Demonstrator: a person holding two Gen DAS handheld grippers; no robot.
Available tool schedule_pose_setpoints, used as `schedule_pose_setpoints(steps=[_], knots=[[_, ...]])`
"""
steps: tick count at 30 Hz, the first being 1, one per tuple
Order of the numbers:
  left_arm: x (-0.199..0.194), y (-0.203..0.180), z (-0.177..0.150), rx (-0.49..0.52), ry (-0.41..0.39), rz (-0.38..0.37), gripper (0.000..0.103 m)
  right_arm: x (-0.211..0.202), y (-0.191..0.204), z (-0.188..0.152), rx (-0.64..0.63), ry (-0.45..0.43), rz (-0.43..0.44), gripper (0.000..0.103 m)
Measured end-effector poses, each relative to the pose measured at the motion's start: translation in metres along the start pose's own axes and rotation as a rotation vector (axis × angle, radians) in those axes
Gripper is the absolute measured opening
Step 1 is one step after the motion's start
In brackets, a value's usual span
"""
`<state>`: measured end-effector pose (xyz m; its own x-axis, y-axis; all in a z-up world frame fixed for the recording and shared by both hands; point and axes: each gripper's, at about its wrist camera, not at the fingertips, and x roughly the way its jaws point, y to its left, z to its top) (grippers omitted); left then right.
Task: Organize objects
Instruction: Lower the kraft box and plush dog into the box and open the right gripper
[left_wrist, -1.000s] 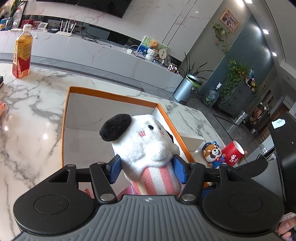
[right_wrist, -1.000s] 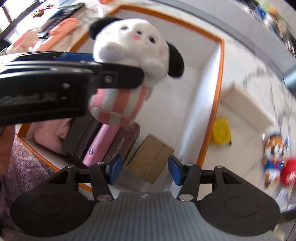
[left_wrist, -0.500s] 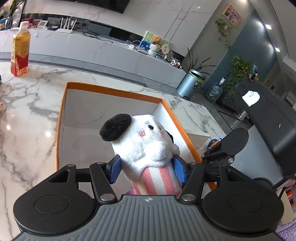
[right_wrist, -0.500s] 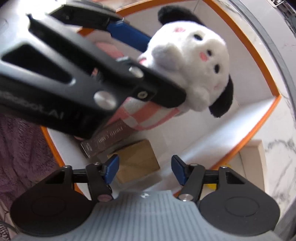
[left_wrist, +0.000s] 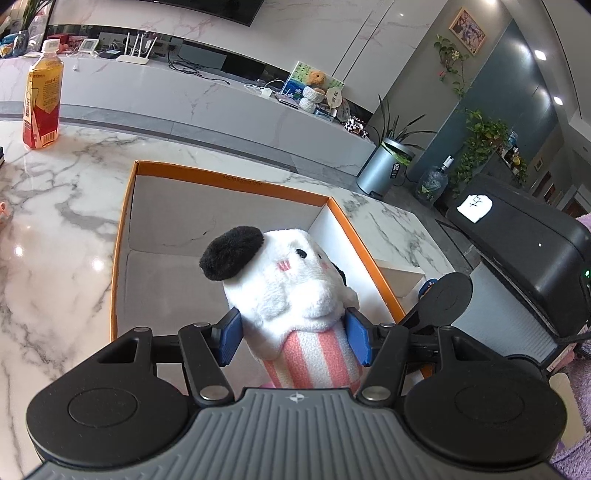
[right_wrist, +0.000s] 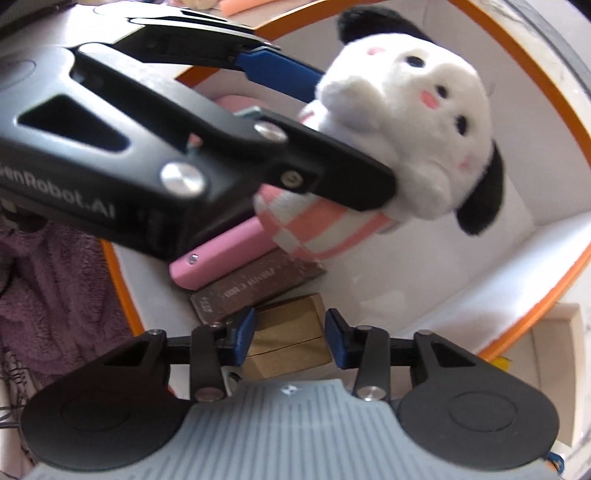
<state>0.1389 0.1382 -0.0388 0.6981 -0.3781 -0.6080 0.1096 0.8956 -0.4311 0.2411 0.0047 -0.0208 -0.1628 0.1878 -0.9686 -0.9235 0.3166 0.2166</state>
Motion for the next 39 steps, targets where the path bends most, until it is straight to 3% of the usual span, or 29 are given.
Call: schedule_pose_setpoints(steps=[4,9,13,18,21,23,27,29,31,34,39], knots=[[0.001,-0.001,-0.001,0.009,0.0,0.0,0.068,0.002,0.01,-0.002,-0.078,-0.024,0.025,0.036],[0.0,0.0,0.0,0.0,-0.007,-0.007,0.068,0.0,0.009,-0.002,-0.062,-0.028,0.005,0.036],[-0.006,0.002,0.006,-0.024,-0.019,-0.004,0.068,-0.015,0.01,-0.007,-0.021,-0.08,-0.092,0.045],[-0.01,-0.002,0.017,-0.046,-0.013,-0.005,0.068,-0.043,0.008,-0.023,0.12,-0.227,-0.224,0.045],[-0.002,-0.012,0.019,-0.037,0.034,0.004,0.068,-0.064,0.012,-0.038,0.183,-0.323,-0.294,0.045],[0.007,-0.022,0.019,-0.013,0.06,0.018,0.068,-0.083,-0.004,-0.047,0.235,-0.375,-0.372,0.046],[0.028,-0.036,0.017,-0.013,0.122,0.026,0.068,-0.097,0.001,-0.066,0.406,-0.426,-0.553,0.047],[0.042,-0.041,0.015,-0.017,0.144,0.06,0.068,-0.103,0.001,-0.08,0.472,-0.461,-0.565,0.047],[0.057,-0.045,0.012,-0.011,0.182,0.105,0.068,-0.106,-0.021,-0.102,0.537,-0.493,-0.534,0.047],[0.069,-0.054,0.005,0.026,0.223,0.168,0.068,-0.087,-0.014,-0.125,0.625,-0.52,-0.483,0.047],[0.08,-0.065,-0.002,0.099,0.299,0.219,0.068,-0.078,-0.014,-0.144,0.659,-0.565,-0.475,0.047]])
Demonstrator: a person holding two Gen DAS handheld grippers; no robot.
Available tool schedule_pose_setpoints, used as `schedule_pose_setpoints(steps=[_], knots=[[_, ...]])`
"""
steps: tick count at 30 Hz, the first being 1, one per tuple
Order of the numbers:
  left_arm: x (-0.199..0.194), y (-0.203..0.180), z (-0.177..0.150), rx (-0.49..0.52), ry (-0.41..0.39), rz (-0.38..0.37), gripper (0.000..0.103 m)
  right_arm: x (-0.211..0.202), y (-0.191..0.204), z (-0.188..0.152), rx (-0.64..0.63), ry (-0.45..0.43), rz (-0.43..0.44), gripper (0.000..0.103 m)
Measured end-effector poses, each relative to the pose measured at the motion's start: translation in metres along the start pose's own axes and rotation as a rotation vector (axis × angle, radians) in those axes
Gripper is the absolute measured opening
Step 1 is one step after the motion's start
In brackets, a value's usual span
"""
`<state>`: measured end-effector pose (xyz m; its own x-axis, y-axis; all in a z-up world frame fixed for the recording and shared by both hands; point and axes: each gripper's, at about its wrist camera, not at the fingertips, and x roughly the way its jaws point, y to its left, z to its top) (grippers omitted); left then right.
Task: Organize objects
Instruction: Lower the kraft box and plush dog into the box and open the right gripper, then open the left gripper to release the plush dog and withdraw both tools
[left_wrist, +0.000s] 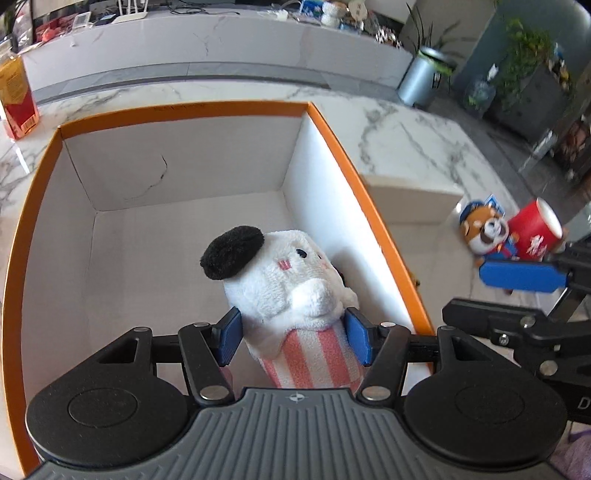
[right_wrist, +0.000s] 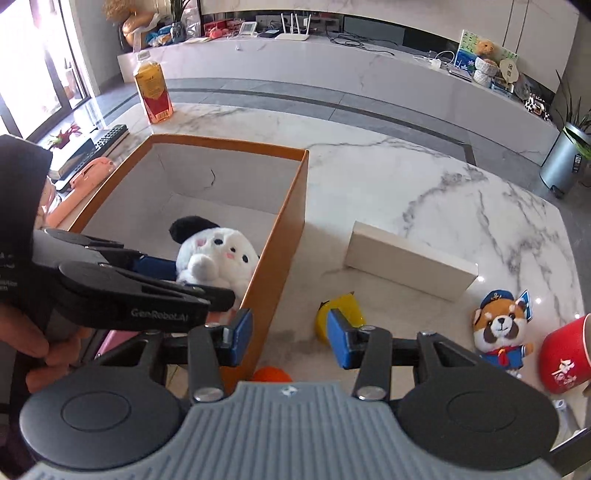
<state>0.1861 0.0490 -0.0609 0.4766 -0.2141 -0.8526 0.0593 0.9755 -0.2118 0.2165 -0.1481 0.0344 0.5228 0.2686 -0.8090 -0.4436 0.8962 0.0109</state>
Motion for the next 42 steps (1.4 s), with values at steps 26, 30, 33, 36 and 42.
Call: schedule_pose_setpoints(steps=[26,30,33,36,42], knots=[[-0.034,-0.021,-0.011,0.131,-0.031,0.058,0.08,-0.017,-0.016,-0.036,0.104,-0.021,0.013,0.057],[-0.063,-0.039,-0.014,0.193,-0.121,0.016,0.073,-0.031,-0.027,-0.049,0.142,-0.043,0.015,0.057],[-0.078,-0.06,-0.014,0.265,-0.172,-0.019,0.071,-0.039,-0.038,-0.062,0.167,-0.066,0.008,0.057],[-0.081,-0.082,-0.011,0.328,-0.189,-0.045,0.071,-0.043,-0.054,-0.075,0.189,-0.08,-0.02,0.057],[-0.057,-0.132,-0.007,0.45,-0.169,-0.07,0.071,-0.045,-0.102,-0.091,0.226,-0.095,-0.122,0.061]])
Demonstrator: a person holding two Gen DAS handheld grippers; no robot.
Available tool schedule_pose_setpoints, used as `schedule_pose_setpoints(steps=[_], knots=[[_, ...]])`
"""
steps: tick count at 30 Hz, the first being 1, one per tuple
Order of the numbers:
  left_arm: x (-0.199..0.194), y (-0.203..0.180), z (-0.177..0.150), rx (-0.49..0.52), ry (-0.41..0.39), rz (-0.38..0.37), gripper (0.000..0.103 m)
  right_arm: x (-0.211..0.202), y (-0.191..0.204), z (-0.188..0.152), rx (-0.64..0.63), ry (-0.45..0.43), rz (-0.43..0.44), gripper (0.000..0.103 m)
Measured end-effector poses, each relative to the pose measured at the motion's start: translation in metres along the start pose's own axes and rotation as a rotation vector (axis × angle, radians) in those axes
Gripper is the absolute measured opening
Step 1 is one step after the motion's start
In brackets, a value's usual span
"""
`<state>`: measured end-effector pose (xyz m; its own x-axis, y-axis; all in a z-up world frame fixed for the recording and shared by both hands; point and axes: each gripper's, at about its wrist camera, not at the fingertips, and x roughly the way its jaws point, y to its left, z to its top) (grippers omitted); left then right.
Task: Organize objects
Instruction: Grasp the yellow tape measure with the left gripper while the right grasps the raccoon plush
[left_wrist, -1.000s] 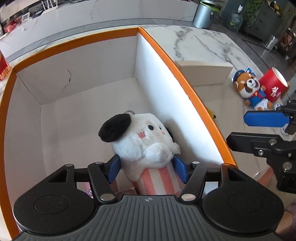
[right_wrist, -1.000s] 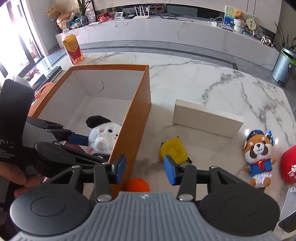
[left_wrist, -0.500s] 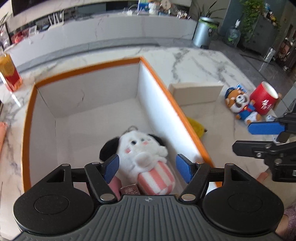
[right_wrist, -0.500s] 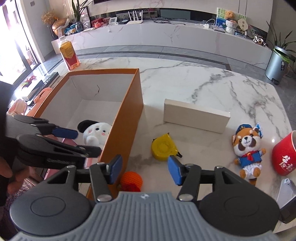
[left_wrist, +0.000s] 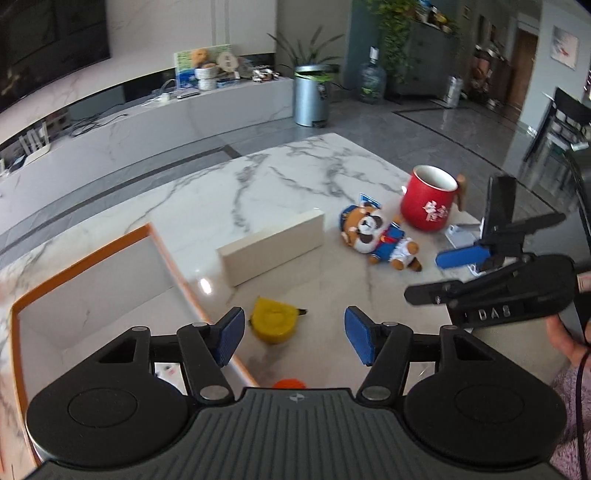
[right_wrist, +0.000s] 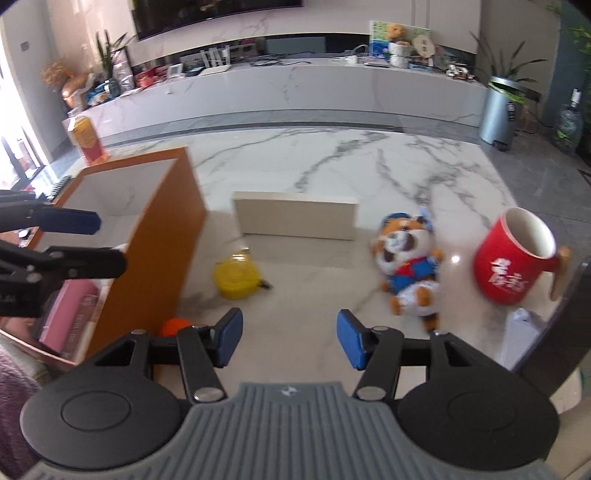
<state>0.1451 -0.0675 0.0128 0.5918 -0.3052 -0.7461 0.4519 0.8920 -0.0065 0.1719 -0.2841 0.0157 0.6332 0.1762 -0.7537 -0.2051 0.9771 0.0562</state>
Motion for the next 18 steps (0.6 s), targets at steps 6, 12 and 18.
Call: schedule_pose_setpoints(steps=[6,12,18], knots=[[0.06,-0.017,0.008,0.098,0.132,0.028,0.075,0.029,-0.048,0.007,0.005,-0.03,-0.055,0.063],[0.109,-0.008,0.013,0.18,0.271,0.076,0.076,0.075,-0.075,0.021,-0.031,-0.01,-0.072,0.063],[0.146,-0.003,0.023,0.224,0.381,0.06,0.077,0.104,-0.089,0.036,-0.102,-0.021,-0.083,0.066]])
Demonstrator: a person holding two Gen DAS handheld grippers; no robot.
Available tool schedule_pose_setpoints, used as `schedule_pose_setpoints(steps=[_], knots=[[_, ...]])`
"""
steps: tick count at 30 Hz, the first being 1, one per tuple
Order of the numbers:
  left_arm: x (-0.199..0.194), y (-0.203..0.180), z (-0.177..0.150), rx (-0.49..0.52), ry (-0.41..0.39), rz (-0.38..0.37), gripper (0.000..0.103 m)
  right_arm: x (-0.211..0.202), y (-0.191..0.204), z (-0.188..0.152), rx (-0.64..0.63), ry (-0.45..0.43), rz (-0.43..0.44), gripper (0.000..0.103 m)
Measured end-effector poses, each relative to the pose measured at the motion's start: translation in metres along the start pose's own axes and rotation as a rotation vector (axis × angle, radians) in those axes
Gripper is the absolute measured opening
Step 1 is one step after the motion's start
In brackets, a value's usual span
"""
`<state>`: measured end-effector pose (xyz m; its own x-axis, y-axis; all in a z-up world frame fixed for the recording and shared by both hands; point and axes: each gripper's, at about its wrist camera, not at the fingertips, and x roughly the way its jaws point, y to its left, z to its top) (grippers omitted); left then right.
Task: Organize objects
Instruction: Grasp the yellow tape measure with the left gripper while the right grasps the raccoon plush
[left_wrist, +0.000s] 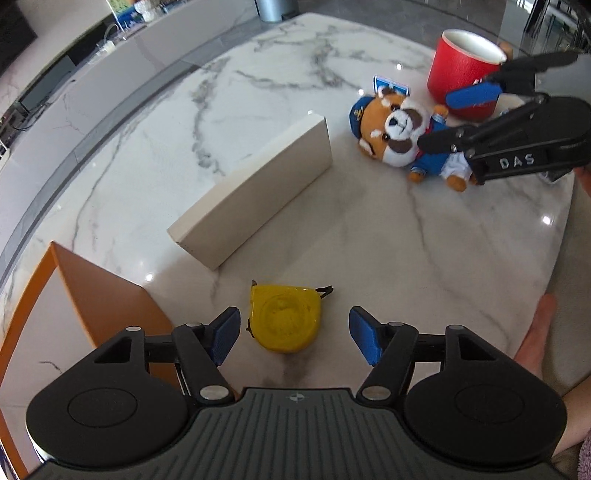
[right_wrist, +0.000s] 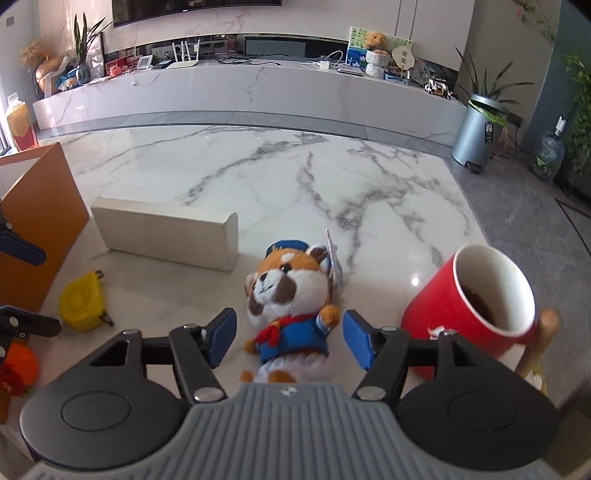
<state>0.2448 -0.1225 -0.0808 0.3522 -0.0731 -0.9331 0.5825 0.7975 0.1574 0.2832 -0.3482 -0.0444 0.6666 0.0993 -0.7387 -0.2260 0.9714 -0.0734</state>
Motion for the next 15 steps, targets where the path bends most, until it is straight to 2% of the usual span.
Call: schedule_pose_setpoints(steps=[9,10,13,15], knots=[[0.027,0.01,0.012,-0.011,0.091,-0.014,0.077,0.032,-0.017,-0.011,0.063,0.049,0.063,0.067],[0.03,0.01,0.013,-0.012,0.106,-0.008,0.077,0.033,-0.018,-0.013,0.068,0.052,0.073,0.064],[0.04,0.008,0.017,-0.008,0.167,0.02,0.076,0.037,-0.016,-0.016,0.081,0.087,0.118,0.048],[0.044,0.007,0.019,-0.003,0.191,0.02,0.075,0.033,-0.012,-0.017,0.062,0.106,0.133,0.043]])
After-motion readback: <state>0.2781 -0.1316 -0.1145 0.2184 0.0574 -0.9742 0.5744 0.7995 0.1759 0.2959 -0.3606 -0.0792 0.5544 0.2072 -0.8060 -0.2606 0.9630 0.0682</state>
